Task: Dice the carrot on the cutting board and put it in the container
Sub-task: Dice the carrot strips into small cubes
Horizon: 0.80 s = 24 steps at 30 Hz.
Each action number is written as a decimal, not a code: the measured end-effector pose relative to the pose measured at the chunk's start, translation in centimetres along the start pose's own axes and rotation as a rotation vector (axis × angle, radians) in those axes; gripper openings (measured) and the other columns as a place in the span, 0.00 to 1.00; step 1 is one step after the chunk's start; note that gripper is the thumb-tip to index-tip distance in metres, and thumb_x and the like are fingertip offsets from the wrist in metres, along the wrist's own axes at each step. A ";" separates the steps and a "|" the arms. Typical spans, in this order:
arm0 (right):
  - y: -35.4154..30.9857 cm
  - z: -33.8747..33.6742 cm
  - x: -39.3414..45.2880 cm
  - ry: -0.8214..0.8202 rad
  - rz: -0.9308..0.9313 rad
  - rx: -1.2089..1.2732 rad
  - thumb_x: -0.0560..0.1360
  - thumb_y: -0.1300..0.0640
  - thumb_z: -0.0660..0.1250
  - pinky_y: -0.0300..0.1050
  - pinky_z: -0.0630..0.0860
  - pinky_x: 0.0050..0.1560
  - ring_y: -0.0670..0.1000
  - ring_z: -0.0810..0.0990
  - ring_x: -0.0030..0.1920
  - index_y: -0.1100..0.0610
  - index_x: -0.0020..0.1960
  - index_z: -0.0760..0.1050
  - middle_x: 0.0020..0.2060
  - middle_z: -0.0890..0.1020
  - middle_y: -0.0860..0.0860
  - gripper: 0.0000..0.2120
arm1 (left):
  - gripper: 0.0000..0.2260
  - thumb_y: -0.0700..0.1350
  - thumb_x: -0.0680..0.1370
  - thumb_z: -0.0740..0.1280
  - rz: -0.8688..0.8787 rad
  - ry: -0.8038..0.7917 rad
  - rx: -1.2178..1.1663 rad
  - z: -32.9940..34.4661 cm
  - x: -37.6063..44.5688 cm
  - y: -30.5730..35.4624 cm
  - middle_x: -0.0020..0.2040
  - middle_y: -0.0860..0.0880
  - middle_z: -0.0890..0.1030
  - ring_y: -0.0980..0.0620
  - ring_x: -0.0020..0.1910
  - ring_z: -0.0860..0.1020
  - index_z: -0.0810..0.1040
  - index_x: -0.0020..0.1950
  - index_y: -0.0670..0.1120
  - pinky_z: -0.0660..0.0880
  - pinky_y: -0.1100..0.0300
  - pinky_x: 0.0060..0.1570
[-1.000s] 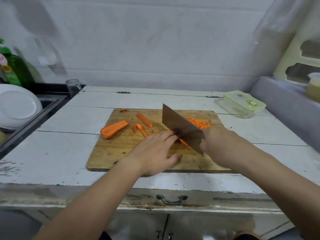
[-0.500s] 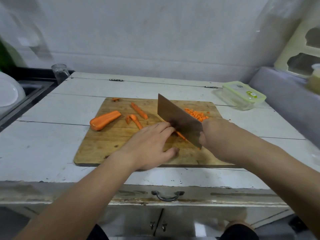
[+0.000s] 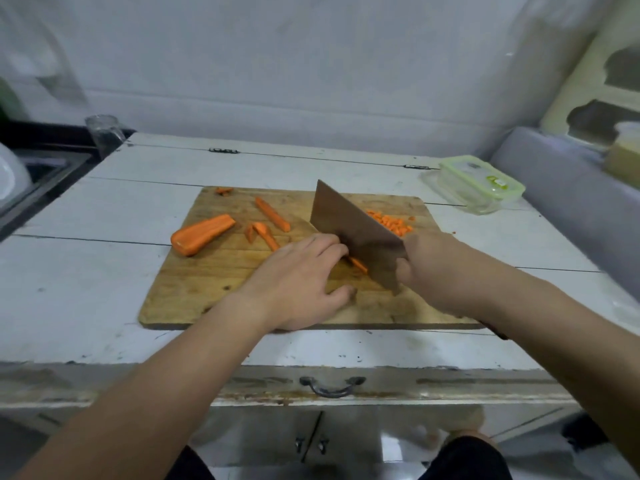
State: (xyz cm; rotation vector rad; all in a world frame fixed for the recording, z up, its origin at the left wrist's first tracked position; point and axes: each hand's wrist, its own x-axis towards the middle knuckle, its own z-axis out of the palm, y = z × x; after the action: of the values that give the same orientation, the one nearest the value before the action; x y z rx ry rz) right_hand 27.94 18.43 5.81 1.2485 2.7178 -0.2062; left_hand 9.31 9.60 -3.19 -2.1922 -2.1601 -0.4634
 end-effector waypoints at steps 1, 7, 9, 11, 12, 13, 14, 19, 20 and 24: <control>-0.2 -0.1 0.0 0.002 0.008 -0.005 0.83 0.56 0.57 0.48 0.73 0.40 0.56 0.76 0.41 0.55 0.44 0.68 0.41 0.77 0.55 0.09 | 0.30 0.64 0.80 0.58 -0.004 0.001 0.000 -0.1 0.0 0.1 0.78 0.53 0.64 0.54 0.76 0.60 0.64 0.79 0.51 0.61 0.53 0.74; -0.9 -0.3 2.2 0.049 -0.025 0.040 0.82 0.56 0.59 0.52 0.80 0.46 0.57 0.79 0.40 0.55 0.38 0.69 0.38 0.78 0.54 0.13 | 0.29 0.65 0.79 0.59 -0.009 0.003 0.008 -0.2 0.2 0.2 0.75 0.53 0.67 0.54 0.74 0.64 0.67 0.75 0.51 0.63 0.54 0.72; 0.4 -0.5 2.2 0.014 0.015 0.130 0.82 0.56 0.59 0.53 0.82 0.42 0.59 0.82 0.39 0.59 0.46 0.74 0.42 0.81 0.57 0.09 | 0.28 0.65 0.79 0.59 -0.004 -0.010 -0.001 -0.3 0.2 0.3 0.75 0.54 0.68 0.54 0.74 0.64 0.67 0.75 0.52 0.63 0.54 0.72; 1.1 -0.7 1.6 0.015 0.032 0.177 0.81 0.58 0.59 0.50 0.80 0.31 0.60 0.81 0.34 0.59 0.45 0.73 0.40 0.80 0.59 0.09 | 0.27 0.65 0.80 0.58 -0.006 -0.010 -0.020 -0.3 0.3 0.1 0.75 0.55 0.68 0.55 0.74 0.64 0.67 0.75 0.53 0.64 0.54 0.73; 1.4 -0.8 1.4 0.020 0.027 0.205 0.81 0.57 0.58 0.48 0.76 0.28 0.59 0.80 0.30 0.58 0.43 0.72 0.38 0.79 0.58 0.09 | 0.26 0.64 0.80 0.59 -0.009 -0.006 -0.031 -0.2 0.3 0.0 0.74 0.55 0.68 0.55 0.74 0.65 0.67 0.75 0.53 0.64 0.54 0.73; 1.7 -0.8 1.3 0.005 0.015 0.238 0.81 0.57 0.58 0.45 0.73 0.27 0.58 0.78 0.28 0.57 0.42 0.72 0.35 0.79 0.57 0.10 | 0.25 0.63 0.80 0.60 -0.010 0.000 -0.046 -0.1 0.3 -0.2 0.73 0.55 0.69 0.55 0.73 0.65 0.68 0.74 0.53 0.64 0.54 0.73; 2.1 -0.8 1.1 -0.014 0.008 0.309 0.81 0.57 0.58 0.44 0.72 0.27 0.56 0.76 0.25 0.57 0.42 0.71 0.32 0.78 0.56 0.10 | 0.24 0.62 0.80 0.61 -0.011 0.006 -0.066 -0.1 0.3 -0.2 0.72 0.56 0.69 0.56 0.72 0.66 0.69 0.73 0.53 0.65 0.54 0.73; 5.2 -1.6 0.8 -0.031 0.038 0.799 0.79 0.61 0.58 0.40 0.66 0.23 0.52 0.65 0.22 0.59 0.42 0.69 0.27 0.71 0.53 0.07 | 0.09 0.45 0.80 0.68 -0.162 0.284 -0.372 -0.3 0.3 0.2 0.61 0.56 0.75 0.59 0.62 0.73 0.78 0.60 0.53 0.70 0.59 0.66; 5.8 -1.9 0.9 -0.060 0.041 0.911 0.80 0.61 0.58 0.40 0.65 0.23 0.51 0.64 0.22 0.59 0.43 0.69 0.28 0.70 0.53 0.07 | 0.06 0.42 0.79 0.67 -0.299 0.419 -0.520 -0.7 0.6 0.7 0.57 0.55 0.77 0.57 0.58 0.76 0.78 0.54 0.53 0.74 0.57 0.62; 6.3 -1.9 1.6 -0.217 0.054 1.276 0.83 0.60 0.59 0.37 0.60 0.21 0.49 0.60 0.23 0.60 0.47 0.70 0.29 0.67 0.53 0.07 | 0.07 0.41 0.83 0.63 -0.760 0.468 -1.604 -3.3 2.9 2.8 0.62 0.39 0.78 0.42 0.58 0.81 0.75 0.60 0.43 0.81 0.47 0.56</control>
State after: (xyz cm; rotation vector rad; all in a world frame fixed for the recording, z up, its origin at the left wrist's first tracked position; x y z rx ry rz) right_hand 31.60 24.03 7.00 1.3057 2.2199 -2.1189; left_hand 11.39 11.57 1.14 -0.7679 -2.3380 -3.0757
